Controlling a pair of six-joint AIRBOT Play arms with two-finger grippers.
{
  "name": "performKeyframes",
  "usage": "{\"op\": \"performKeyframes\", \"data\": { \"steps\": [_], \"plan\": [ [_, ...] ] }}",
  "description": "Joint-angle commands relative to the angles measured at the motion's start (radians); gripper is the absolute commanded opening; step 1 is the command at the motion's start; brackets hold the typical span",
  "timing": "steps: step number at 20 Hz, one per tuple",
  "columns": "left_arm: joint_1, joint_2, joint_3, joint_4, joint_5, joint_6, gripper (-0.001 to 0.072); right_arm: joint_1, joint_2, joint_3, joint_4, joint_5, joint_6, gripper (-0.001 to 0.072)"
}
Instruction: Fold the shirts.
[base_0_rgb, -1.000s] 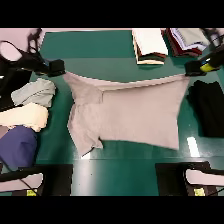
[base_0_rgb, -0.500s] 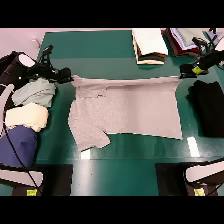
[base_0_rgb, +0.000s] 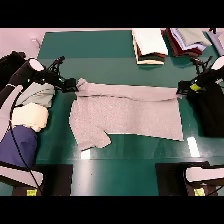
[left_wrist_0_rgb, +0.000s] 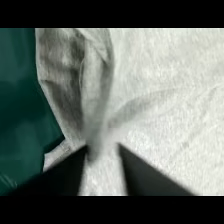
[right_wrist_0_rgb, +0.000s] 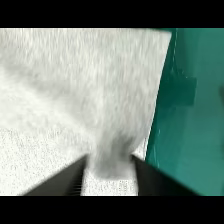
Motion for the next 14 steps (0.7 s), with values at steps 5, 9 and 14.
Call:
{"op": "performKeyframes", "data": {
  "steps": [5, 9, 14],
  "plan": [
    [0.007, 0.135, -0.109, 0.180, -0.161, -0.115, 0.0488, -0.034, 0.149, -0.045, 0.001, 0.062, 0.001, 0.0440],
    [0.007, 0.374, -0.485, 0.177, -0.115, -0.131, 0.0488, -0.037, 0.286, -0.114, 0.058, 0.032, 0.001, 0.0440],
    [0.007, 0.554, -0.774, 0.112, -0.022, -0.130, 0.0488, -0.037, 0.387, -0.243, 0.081, -0.021, 0.001, 0.0439]
  ]
}}
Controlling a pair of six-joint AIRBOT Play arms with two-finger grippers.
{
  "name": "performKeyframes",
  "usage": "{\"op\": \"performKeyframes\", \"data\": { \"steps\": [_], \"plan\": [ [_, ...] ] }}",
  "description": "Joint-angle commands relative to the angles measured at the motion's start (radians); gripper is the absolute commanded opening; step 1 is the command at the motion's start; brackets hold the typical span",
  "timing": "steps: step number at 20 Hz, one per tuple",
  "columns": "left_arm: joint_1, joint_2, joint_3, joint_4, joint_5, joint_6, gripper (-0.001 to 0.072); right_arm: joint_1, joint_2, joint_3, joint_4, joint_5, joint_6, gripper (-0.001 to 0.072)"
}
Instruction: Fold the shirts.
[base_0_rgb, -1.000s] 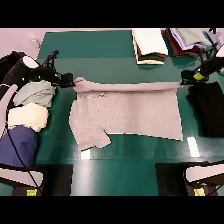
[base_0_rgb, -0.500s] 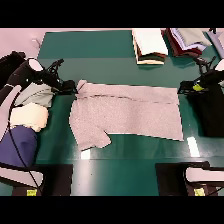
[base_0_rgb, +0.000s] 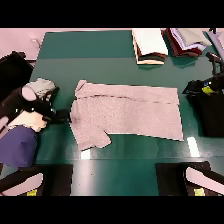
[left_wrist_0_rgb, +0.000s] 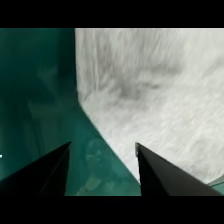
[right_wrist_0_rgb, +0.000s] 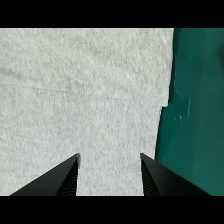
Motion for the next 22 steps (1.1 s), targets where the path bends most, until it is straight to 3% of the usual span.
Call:
{"op": "performKeyframes", "data": {
  "steps": [1, 5, 6, 15, 17, 22],
  "plan": [
    [0.001, 0.098, -0.177, -0.063, 0.089, -0.003, 0.0487, -0.001, 0.058, -0.071, 0.018, -0.018, 0.000, 0.0439],
    [0.001, 0.098, -0.233, -0.251, 0.219, 0.086, 0.0464, -0.001, 0.082, -0.119, 0.018, -0.019, 0.001, 0.0429],
    [0.001, 0.098, -0.235, -0.286, 0.240, 0.116, 0.0360, -0.001, 0.082, -0.121, 0.018, -0.013, 0.001, 0.0430],
    [0.001, 0.098, -0.235, -0.319, 0.267, 0.129, 0.0354, -0.010, 0.082, -0.119, 0.016, 0.068, 0.002, 0.0430],
    [0.001, 0.098, -0.235, -0.315, 0.268, 0.156, 0.0032, -0.039, 0.082, -0.120, 0.014, 0.096, 0.001, 0.0430],
    [0.001, 0.100, -0.228, -0.281, 0.240, 0.166, 0.0020, -0.190, 0.090, -0.164, 0.005, 0.193, -0.002, 0.0430]
  ]
}}
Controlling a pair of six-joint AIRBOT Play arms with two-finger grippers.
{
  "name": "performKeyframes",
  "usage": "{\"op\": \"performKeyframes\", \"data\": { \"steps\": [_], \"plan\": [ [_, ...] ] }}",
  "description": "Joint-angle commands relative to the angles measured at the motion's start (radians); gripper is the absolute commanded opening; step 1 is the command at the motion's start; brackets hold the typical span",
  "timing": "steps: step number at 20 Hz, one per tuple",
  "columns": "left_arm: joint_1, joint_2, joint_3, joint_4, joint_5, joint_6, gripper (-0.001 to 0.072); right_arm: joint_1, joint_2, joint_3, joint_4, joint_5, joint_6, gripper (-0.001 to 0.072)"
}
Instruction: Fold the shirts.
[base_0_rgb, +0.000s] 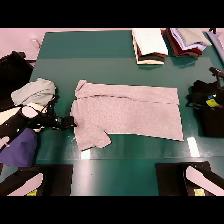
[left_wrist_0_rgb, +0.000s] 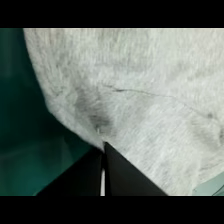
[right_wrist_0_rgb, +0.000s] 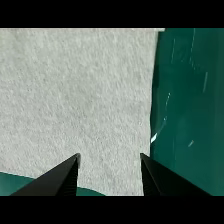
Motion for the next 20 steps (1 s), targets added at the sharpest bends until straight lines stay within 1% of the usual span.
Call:
{"op": "performKeyframes", "data": {
  "steps": [1, 2, 3, 4, 7, 9, 11, 13, 14, 15, 16, 18, 19, 20],
  "plan": [
    [0.001, 0.003, 0.005, 0.045, -0.032, 0.010, 0.0019, -0.108, 0.023, -0.079, -0.004, 0.063, -0.016, 0.0434],
    [0.001, 0.009, 0.004, 0.069, -0.040, 0.009, 0.0019, -0.146, 0.039, -0.144, -0.003, 0.058, -0.024, 0.0477],
    [0.001, 0.013, 0.005, 0.084, -0.047, 0.009, 0.0020, -0.179, 0.050, -0.208, -0.002, 0.053, -0.032, 0.0561],
    [0.001, 0.013, 0.010, 0.094, -0.050, 0.009, 0.0020, -0.208, 0.056, -0.275, 0.002, 0.046, -0.038, 0.0568],
    [0.001, 0.013, 0.023, 0.103, -0.066, 0.009, 0.0019, -0.235, 0.056, -0.420, 0.026, 0.016, -0.053, 0.0552],
    [0.001, 0.013, 0.040, 0.105, -0.076, 0.008, 0.0019, -0.234, 0.056, -0.482, 0.034, -0.032, -0.053, 0.0500],
    [0.001, 0.013, 0.069, 0.130, -0.100, 0.001, 0.0019, -0.234, 0.056, -0.516, 0.034, -0.070, -0.053, 0.0500],
    [0.001, 0.013, 0.096, 0.154, -0.113, -0.011, 0.0019, -0.234, 0.056, -0.531, 0.036, -0.084, -0.053, 0.0448],
    [0.001, 0.013, 0.107, 0.154, -0.123, -0.013, 0.0019, -0.234, 0.056, -0.535, 0.053, -0.096, -0.054, 0.0447],
    [0.001, 0.013, 0.116, 0.153, -0.132, -0.013, 0.0019, -0.234, 0.056, -0.535, 0.072, -0.108, -0.055, 0.0402],
    [0.001, 0.014, 0.125, 0.154, -0.142, -0.013, 0.0019, -0.234, 0.056, -0.535, 0.106, -0.123, -0.075, 0.0313],
    [0.001, 0.029, 0.130, 0.159, -0.151, -0.017, 0.0018, -0.234, 0.056, -0.535, 0.177, -0.159, -0.091, 0.0293],
    [0.001, 0.049, 0.130, 0.176, -0.151, -0.037, 0.0018, -0.233, 0.056, -0.534, 0.203, -0.170, -0.103, 0.0203],
    [0.001, 0.082, 0.130, 0.202, -0.154, -0.051, 0.0018, -0.233, 0.056, -0.534, 0.226, -0.172, -0.135, 0.0089]
  ]
}}
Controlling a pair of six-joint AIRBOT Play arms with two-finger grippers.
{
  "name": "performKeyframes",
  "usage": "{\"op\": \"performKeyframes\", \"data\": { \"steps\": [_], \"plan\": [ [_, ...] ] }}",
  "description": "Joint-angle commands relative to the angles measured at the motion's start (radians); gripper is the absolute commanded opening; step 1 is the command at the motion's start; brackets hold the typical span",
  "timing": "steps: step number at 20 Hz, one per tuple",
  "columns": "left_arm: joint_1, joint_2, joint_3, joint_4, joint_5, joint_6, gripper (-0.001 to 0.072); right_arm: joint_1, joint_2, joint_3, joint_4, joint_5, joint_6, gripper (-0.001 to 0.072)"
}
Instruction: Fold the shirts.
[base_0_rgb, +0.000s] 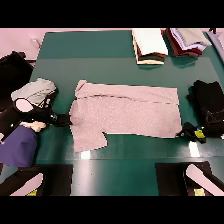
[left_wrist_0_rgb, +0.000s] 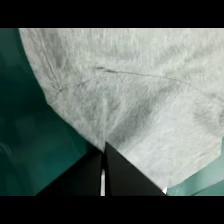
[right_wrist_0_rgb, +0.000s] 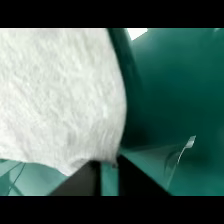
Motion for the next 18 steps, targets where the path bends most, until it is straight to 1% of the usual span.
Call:
{"op": "performKeyframes", "data": {
  "steps": [1, 3, 4, 7, 8, 9, 10, 11, 13, 16, 18],
  "plan": [
    [0.001, 0.081, 0.010, 0.085, -0.022, -0.055, 0.0018, -0.001, 0.000, 0.002, 0.109, -0.027, -0.068, 0.0014],
    [0.001, 0.167, 0.010, 0.159, -0.075, -0.098, 0.0018, -0.001, 0.015, 0.034, 0.089, 0.020, -0.073, 0.0013],
    [0.001, 0.212, 0.010, 0.174, -0.125, -0.106, 0.0018, -0.001, 0.043, 0.053, 0.069, 0.048, -0.073, 0.0012],
    [0.001, 0.323, 0.013, 0.160, -0.297, -0.145, 0.0018, -0.001, 0.173, 0.113, 0.011, 0.156, -0.068, 0.0012],
    [0.001, 0.346, 0.024, 0.157, -0.343, -0.146, 0.0018, 0.000, 0.213, 0.130, -0.007, 0.183, -0.048, 0.0012],
    [0.001, 0.352, 0.041, 0.157, -0.360, -0.146, 0.0018, 0.000, 0.244, 0.145, -0.006, 0.185, -0.027, 0.0011],
    [0.001, 0.346, 0.063, 0.156, -0.352, -0.146, 0.0018, 0.004, 0.266, 0.164, -0.005, 0.176, -0.014, 0.0011],
    [0.001, 0.340, 0.081, 0.158, -0.317, -0.145, 0.0018, 0.021, 0.270, 0.188, -0.007, 0.167, -0.008, 0.0010],
    [0.001, 0.290, 0.111, 0.159, -0.211, -0.145, 0.0018, 0.093, 0.220, 0.256, -0.007, 0.139, 0.004, 0.0010],
    [0.004, 0.133, 0.175, 0.172, -0.078, -0.137, 0.0019, 0.224, 0.066, 0.380, -0.025, 0.052, 0.059, 0.0010],
    [0.004, 0.006, 0.251, 0.171, -0.018, -0.137, 0.0020, 0.285, -0.069, 0.488, -0.037, 0.027, 0.076, 0.0010]
  ]
}}
